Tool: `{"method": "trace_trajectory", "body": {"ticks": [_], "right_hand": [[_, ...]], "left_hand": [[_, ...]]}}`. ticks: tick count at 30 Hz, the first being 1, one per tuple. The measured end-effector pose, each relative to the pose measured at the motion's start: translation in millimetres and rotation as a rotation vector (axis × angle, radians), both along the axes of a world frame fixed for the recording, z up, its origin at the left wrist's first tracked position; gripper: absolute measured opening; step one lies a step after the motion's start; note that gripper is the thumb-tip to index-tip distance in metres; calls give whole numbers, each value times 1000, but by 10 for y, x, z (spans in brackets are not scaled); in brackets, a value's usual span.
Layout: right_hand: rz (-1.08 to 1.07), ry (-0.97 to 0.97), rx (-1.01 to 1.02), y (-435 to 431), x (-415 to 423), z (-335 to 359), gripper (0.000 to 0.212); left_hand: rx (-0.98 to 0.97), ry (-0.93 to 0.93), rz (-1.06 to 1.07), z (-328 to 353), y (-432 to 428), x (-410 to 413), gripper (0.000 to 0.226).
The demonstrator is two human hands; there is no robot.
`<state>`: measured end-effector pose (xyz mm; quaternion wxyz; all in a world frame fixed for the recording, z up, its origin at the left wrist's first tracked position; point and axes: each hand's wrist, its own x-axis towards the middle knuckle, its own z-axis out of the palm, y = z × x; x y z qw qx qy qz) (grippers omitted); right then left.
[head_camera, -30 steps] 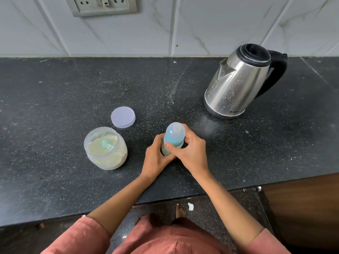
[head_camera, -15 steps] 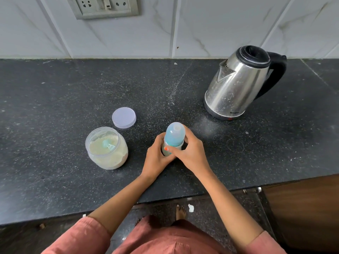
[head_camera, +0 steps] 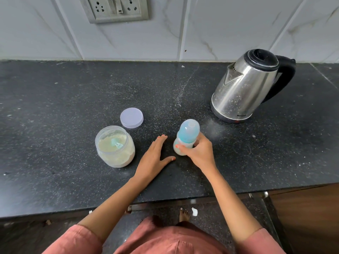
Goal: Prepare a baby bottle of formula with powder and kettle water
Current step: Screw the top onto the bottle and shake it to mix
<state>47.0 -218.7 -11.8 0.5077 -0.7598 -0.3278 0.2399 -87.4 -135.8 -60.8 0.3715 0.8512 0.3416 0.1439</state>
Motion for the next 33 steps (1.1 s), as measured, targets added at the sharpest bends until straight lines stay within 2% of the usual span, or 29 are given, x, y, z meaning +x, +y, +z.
{"method": "trace_trajectory", "body": {"ticks": [2,8,10,13,15,21,23,25,27,29,30,33], "right_hand": [[-68,85,58,-31,91,56,39],[-160,659,297,-197,377,260,23],[-188,810,379,-237,426,313,19],[-242,1050,490,-265,413,309,35],[-244,1149,491,-282,346,273,40],[-102,1331,325,-301,26,236,41],[-60,1363,302,-290,-25,277,41],[-39,1288,297,-271,-26,327,31],[-73,1062,309,-245,28,381,22],[-146,830,356,-226,138,416,24],[-199,775,403,-221,189,439,22],[-356,826,551,-215,257,419,22]], "left_hand": [[94,49,-3,-30,30,0,73],[279,278,35,-99,145,132,62],[342,332,27,-118,195,169,70],[389,382,19,-167,262,200,83],[398,398,16,-173,263,209,83],[375,382,24,-169,244,208,80],[381,389,22,-169,248,208,80],[386,387,26,-169,246,206,79],[392,391,22,-166,241,207,79],[396,402,21,-163,237,205,80],[399,405,21,-162,239,204,80],[414,398,22,-169,245,205,79]]}}
